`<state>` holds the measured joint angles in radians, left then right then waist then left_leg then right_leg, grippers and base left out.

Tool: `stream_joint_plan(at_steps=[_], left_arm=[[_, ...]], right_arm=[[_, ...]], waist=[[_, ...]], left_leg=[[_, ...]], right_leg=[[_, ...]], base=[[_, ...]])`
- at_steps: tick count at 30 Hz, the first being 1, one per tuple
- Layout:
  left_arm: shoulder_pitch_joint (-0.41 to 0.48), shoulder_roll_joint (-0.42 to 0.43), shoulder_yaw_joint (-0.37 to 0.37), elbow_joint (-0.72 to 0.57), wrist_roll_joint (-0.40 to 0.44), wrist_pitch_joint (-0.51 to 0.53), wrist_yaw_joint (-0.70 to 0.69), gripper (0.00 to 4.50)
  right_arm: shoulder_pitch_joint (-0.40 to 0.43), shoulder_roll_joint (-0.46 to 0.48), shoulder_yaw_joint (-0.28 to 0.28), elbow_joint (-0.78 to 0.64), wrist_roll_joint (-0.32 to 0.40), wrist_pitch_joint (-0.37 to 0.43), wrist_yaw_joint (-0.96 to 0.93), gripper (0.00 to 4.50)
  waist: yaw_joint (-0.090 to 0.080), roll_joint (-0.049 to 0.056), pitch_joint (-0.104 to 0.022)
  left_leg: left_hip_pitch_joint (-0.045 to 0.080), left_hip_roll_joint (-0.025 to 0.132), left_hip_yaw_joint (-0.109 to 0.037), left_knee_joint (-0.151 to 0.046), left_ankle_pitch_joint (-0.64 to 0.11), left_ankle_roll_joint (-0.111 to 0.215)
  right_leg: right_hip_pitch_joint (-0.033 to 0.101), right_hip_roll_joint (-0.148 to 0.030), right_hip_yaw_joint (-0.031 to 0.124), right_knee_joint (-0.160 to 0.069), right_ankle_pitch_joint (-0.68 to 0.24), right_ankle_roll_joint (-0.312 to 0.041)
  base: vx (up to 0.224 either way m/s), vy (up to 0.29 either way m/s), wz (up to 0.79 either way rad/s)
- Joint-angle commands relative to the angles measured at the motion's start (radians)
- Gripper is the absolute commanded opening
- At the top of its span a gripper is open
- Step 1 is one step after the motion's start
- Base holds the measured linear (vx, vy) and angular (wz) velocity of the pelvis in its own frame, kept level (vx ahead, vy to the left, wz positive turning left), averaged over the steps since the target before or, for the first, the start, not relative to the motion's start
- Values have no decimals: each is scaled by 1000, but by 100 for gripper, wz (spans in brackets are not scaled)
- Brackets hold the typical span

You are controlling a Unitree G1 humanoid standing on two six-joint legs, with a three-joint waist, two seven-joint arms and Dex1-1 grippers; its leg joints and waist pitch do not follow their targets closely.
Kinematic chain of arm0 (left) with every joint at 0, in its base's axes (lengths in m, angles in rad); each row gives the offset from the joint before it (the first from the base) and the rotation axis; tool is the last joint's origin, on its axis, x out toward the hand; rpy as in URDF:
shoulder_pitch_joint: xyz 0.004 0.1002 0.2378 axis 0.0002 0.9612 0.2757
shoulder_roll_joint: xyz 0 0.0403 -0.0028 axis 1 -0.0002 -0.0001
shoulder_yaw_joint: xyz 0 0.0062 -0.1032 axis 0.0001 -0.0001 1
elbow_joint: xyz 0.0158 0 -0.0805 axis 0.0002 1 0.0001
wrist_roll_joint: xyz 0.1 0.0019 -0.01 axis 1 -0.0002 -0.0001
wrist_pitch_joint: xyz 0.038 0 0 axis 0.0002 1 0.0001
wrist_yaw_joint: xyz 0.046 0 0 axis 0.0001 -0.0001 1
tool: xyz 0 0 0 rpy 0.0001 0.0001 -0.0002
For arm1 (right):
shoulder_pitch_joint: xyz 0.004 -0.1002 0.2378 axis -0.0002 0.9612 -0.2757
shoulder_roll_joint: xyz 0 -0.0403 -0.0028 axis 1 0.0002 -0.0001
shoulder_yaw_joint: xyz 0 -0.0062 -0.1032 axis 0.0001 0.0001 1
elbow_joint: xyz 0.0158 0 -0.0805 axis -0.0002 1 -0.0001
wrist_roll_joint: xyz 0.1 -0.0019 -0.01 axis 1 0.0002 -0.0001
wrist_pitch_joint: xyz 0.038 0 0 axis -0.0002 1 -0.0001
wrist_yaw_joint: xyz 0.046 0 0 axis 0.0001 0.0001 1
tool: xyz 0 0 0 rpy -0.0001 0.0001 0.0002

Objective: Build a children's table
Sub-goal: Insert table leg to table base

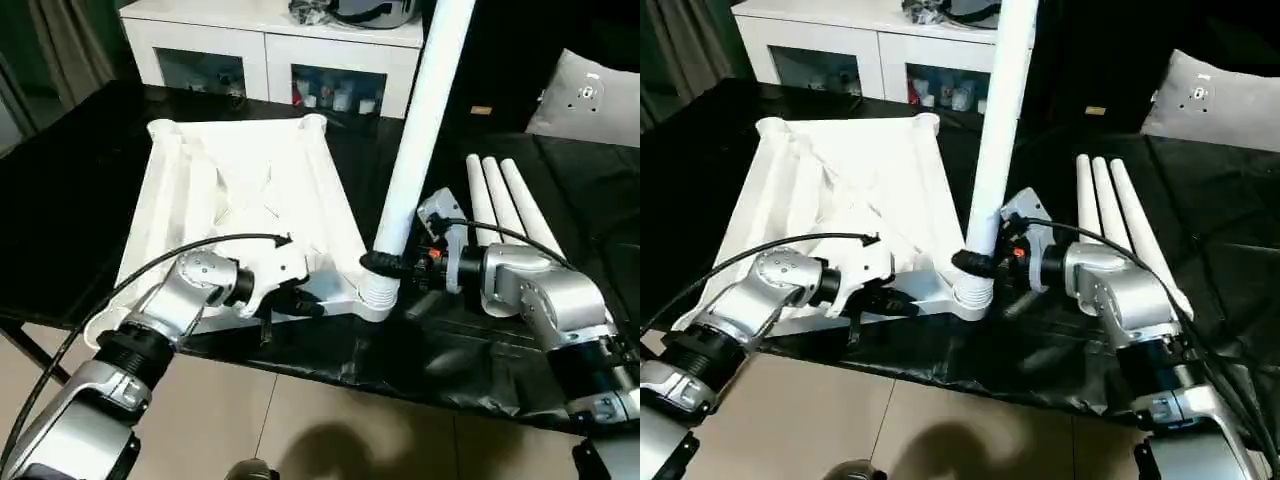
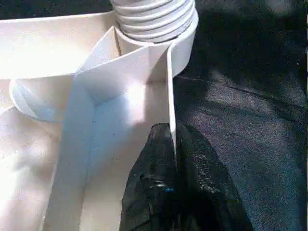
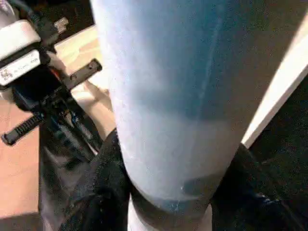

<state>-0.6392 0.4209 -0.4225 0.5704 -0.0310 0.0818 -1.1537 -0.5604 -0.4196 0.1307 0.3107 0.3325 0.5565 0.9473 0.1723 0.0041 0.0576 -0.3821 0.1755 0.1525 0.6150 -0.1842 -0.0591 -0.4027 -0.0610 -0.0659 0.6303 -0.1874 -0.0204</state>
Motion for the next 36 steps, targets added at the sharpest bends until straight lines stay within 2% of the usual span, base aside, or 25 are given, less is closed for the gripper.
stream_joint_plan(at_steps=[1,4,11,12,13,14,15,17,19,20,21,22,26,27,30,31,34,36], left_arm=[[11,-11,-23,-22,17,-6,-41,0],[8,-17,-14,-17,18,-16,-25,0],[12,-20,-8,-13,23,-16,-15,0],[14,-25,0,-10,25,-17,-6,0],[15,-29,7,-6,25,-19,4,0],[15,-29,7,-6,25,-19,4,0],[14,-33,12,-1,25,-23,16,0],[13,-38,18,6,25,-25,28,0],[13,-42,20,11,25,-25,32,0],[14,-43,20,12,25,-25,33,0],[14,-45,20,13,26,-26,34,0],[16,-47,20,15,28,-27,35,0],[20,-45,15,14,38,-30,31,0],[20,-45,15,14,38,-30,31,0],[17,-43,10,18,45,-38,24,0],[15,-42,8,20,47,-41,23,0],[10,-36,2,26,57,-53,11,0],[7,-34,1,29,60,-56,6,0]], right_arm=[[6,14,-7,62,9,13,3,186],[15,18,-45,109,33,-1,15,186],[75,13,-77,107,48,-13,20,186],[116,17,-85,90,48,-45,16,186],[145,24,-94,69,49,-79,7,186],[145,24,-94,69,49,-79,7,186],[168,34,-104,44,55,-97,-7,186],[195,45,-116,20,57,-115,-29,186],[216,50,-120,18,48,-138,-47,186],[225,51,-120,19,42,-149,-53,186],[230,51,-118,20,34,-159,-58,186],[241,49,-108,19,17,-178,-64,186],[251,24,-51,-7,-44,-213,-60,186],[251,24,-51,-7,-44,-213,-60,186],[243,-4,6,-18,-98,-230,-40,186],[236,-16,29,-17,-115,-221,-30,186],[216,-39,84,-13,-138,-199,9,186],[210,-40,93,-11,-139,-195,21,186]], waist=[[-1,7,-73],[0,5,-73],[9,10,-75],[12,13,-75],[16,11,-75],[17,10,-75],[19,20,-75],[19,13,-74],[19,19,-73],[19,18,-72],[20,27,-72],[18,23,-72],[18,25,-72],[17,25,-71],[16,26,-70],[14,22,-65],[12,23,-60],[11,21,-61]], left_leg=[[17,58,-15,-83,-213,-21],[19,59,-13,-83,-220,-21],[19,60,-13,-82,-214,-16],[18,61,-14,-82,-215,-16],[19,62,-14,-82,-218,-14],[19,62,-13,-83,-222,-13],[19,60,-15,-83,-225,-14],[19,60,-15,-85,-238,-14],[22,60,-15,-86,-259,-16],[22,60,-15,-87,-262,-18],[21,60,-18,-88,-270,-21],[22,60,-16,-89,-274,-20],[21,59,-18,-91,-283,-15],[22,59,-18,-92,-287,-16],[22,59,-18,-95,-292,-18],[25,58,-18,-98,-311,-19],[40,58,-20,-105,-359,-21],[41,59,-20,-108,-358,-19]], right_leg=[[49,-100,53,-74,-198,-206],[49,-101,53,-75,-198,-209],[49,-99,52,-74,-171,-212],[49,-101,52,-74,-167,-212],[48,-102,53,-75,-167,-208],[49,-103,54,-76,-171,-206],[49,-102,53,-75,-181,-208],[48,-102,53,-80,-212,-195],[45,-101,54,-88,-259,-183],[44,-101,54,-88,-264,-180],[44,-101,54,-87,-274,-178],[43,-100,54,-90,-276,-174],[44,-101,54,-93,-304,-164],[44,-101,55,-95,-322,-156],[45,-99,56,-96,-327,-150],[45,-98,55,-102,-357,-143],[43,-104,55,-116,-467,-124],[46,-105,56,-118,-472,-118]], base=[[0,0,0],[0,0,0],[0,0,0],[0,0,0],[0,0,0],[0,0,0],[0,0,0],[0,0,0],[0,0,0],[0,0,0],[0,0,0],[0,0,0],[0,0,0],[0,0,0],[0,0,0],[0,0,0],[0,0,0],[0,0,0]])
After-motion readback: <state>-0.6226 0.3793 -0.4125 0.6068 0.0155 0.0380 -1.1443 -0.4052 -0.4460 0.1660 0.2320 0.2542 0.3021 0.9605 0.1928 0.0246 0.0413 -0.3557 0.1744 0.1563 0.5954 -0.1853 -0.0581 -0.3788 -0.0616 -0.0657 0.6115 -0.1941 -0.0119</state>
